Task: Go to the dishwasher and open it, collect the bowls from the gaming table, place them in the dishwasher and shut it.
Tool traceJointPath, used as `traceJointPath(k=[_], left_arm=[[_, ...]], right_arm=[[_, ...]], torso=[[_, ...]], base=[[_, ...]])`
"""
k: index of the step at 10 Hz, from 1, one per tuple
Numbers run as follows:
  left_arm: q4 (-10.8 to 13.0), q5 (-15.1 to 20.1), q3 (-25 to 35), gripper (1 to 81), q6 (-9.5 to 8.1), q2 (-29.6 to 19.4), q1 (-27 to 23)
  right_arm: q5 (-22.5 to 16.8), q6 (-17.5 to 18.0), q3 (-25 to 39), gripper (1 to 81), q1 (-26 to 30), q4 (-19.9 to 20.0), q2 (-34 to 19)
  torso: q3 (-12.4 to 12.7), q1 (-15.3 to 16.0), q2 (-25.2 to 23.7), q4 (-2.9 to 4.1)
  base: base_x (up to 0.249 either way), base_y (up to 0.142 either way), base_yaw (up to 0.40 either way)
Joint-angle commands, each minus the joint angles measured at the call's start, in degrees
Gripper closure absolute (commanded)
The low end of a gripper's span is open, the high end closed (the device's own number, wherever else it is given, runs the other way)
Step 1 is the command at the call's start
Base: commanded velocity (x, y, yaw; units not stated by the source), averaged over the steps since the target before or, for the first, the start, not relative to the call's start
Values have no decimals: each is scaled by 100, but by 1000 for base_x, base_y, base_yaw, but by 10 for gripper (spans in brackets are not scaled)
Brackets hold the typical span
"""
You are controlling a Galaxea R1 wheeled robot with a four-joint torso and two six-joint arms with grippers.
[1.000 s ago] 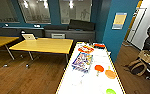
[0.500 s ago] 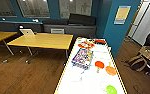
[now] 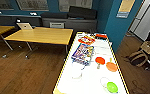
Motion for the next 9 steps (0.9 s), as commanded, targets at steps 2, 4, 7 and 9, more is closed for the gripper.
traceJointPath(k=[2,4,7,9], left_arm=[[-5,355,71,10,6,-5,-30],[-5,363,71,10,6,4,-48],[-14,363,71,10,6,4,-56],[-14,363,54,10,6,4,-65]], right_arm=[[-947,713,-45,10,1093,43,-432],[-1150,1145,-204,10,1426,43,-396],[-1412,1522,-327,10,2094,86,-291],[-1563,1523,-432,10,2525,173,-108]], torso=[[-243,0,5,0],[-207,2,7,0],[-242,7,9,0],[-245,7,9,0]], base=[[0,0,0],[0,0,0],[0,0,0],[0,0,0]])
